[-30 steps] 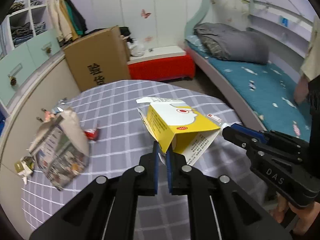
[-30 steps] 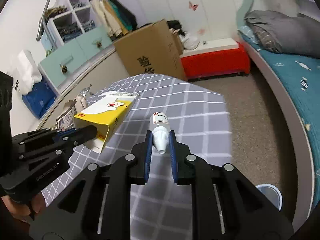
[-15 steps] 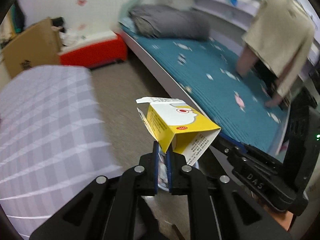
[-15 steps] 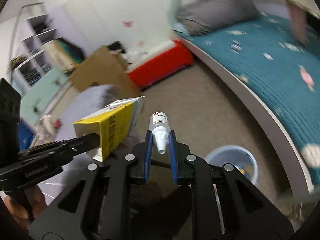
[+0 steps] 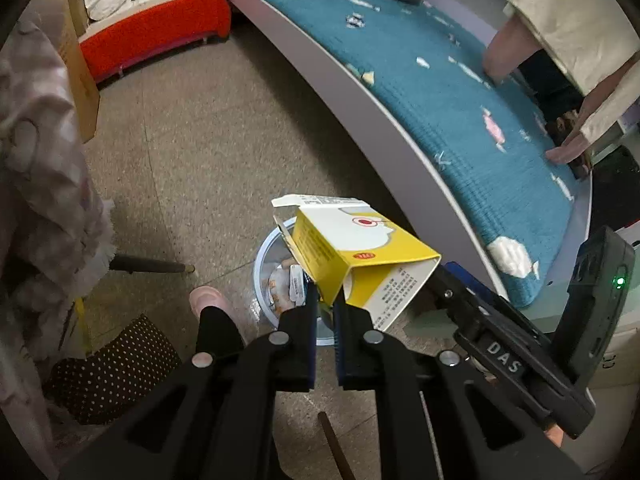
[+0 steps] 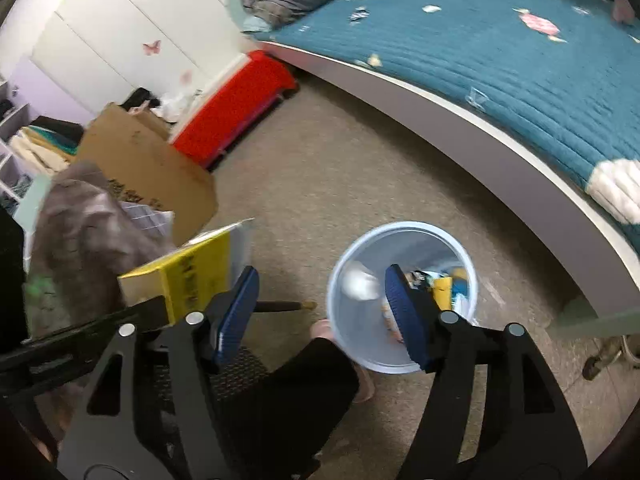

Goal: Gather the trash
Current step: 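Carry the box and bottle over the bin and open both tools to drop them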

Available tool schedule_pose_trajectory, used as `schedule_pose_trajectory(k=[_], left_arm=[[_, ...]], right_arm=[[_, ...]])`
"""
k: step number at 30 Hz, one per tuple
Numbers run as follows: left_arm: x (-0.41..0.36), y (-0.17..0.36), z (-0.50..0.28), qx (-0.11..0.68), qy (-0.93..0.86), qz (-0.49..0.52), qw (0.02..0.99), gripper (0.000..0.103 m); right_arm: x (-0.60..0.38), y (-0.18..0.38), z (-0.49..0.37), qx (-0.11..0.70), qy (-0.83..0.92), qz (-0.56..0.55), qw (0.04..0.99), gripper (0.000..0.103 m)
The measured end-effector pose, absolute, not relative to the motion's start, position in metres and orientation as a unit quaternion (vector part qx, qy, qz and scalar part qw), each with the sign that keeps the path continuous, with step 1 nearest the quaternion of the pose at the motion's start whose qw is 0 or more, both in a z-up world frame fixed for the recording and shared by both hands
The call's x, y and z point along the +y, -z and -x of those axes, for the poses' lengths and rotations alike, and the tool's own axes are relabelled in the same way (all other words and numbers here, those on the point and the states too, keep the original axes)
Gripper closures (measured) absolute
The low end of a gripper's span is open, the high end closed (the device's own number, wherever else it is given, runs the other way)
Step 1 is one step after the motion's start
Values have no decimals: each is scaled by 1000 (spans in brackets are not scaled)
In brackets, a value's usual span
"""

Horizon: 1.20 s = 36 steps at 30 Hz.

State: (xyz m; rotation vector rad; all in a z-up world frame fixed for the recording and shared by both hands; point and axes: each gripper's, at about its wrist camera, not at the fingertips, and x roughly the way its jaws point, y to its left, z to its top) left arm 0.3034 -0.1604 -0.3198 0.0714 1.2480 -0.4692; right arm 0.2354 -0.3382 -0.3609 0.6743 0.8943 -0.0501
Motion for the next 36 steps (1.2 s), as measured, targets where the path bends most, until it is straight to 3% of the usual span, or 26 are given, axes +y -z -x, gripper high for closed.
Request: schedule_pose_trajectory(k=[14, 25, 28, 30, 36], left_arm=[[-177, 367, -308, 626, 222, -56, 746, 95], [-201, 375, -313, 634, 235, -70, 734, 94], [-209, 372, -315, 627, 248, -71, 736, 79], [-210, 369, -317, 622, 240, -73, 742, 34], [-200, 359, -314, 615, 233, -58, 751, 32]], right_arm=[[-354, 373, -209, 426, 59, -332, 839, 38], [-366, 360, -191, 381, 91, -333, 858, 37], [-369, 354, -186, 364, 103, -336, 863, 36], [-372, 350, -182, 358, 108, -339, 863, 36], [-376, 343, -176, 356, 107, -338, 865, 36]])
